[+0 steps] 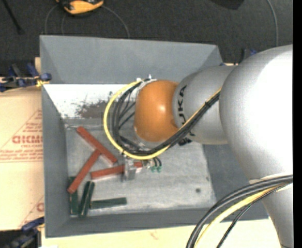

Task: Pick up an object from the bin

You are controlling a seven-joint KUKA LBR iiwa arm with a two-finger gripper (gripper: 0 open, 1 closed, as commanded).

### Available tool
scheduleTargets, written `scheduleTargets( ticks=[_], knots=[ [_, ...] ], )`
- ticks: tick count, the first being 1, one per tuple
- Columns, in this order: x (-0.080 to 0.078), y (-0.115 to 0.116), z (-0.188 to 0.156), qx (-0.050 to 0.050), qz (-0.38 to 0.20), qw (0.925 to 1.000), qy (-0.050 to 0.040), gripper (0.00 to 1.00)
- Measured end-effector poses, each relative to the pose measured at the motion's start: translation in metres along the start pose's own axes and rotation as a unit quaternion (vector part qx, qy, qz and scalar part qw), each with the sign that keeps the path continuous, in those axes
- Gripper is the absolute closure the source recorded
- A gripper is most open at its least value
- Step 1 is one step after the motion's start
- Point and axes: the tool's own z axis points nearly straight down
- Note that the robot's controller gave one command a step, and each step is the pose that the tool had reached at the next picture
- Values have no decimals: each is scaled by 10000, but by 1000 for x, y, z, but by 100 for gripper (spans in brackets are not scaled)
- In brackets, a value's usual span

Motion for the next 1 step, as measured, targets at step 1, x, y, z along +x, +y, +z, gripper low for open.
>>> scheduleTargets(
  ticks=[1],
  knots=[
    [37, -1, -149, 4, 55, 10000, 3, 100]
  ],
)
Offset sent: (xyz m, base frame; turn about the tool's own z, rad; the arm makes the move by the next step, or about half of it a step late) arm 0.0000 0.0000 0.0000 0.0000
